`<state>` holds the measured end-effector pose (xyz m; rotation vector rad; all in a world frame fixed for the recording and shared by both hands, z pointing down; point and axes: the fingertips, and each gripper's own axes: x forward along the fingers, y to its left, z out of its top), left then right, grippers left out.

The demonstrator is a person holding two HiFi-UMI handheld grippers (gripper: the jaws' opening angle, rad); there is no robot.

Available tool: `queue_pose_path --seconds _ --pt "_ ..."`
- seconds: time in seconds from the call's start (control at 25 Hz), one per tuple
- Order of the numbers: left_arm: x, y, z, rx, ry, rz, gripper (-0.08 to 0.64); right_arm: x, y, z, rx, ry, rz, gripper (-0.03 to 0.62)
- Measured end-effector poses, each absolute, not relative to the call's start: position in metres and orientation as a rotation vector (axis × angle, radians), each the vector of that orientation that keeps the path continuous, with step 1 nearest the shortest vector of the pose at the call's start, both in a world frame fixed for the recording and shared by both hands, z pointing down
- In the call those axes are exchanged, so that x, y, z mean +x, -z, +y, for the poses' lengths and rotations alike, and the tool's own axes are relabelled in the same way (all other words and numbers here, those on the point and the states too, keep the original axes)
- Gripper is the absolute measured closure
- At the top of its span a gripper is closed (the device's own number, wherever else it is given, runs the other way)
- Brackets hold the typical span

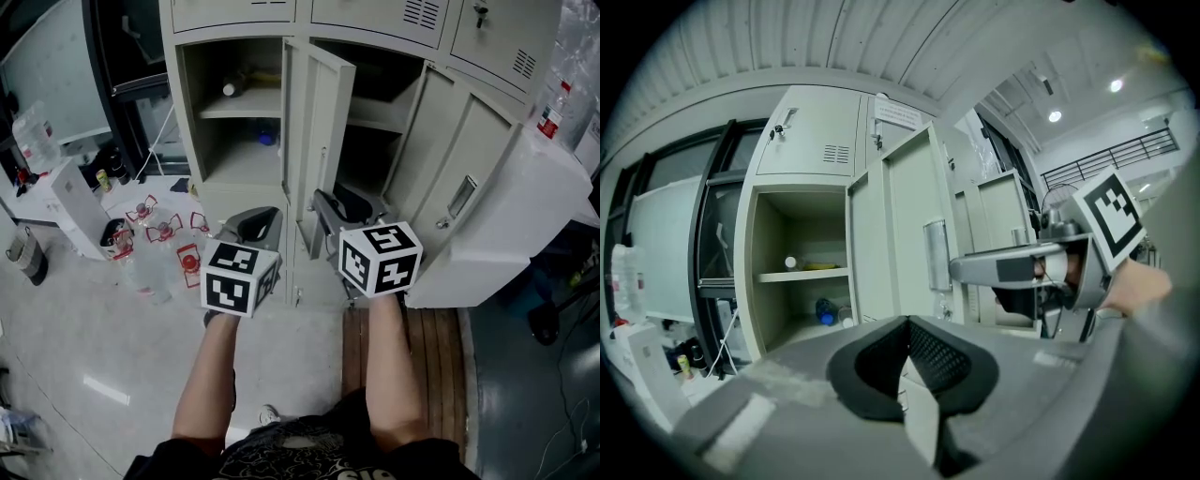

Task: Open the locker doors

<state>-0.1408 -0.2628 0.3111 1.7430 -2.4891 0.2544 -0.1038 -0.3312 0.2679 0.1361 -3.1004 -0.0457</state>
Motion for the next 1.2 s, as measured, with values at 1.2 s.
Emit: queue_pose_path --seconds 1.2 --pt "-0.199 -0.31 -0.145 1.638 -0.228 -2.557 0.56 -0.138 -0.284 -0.237 0.138 0.046 -3.069 0.468"
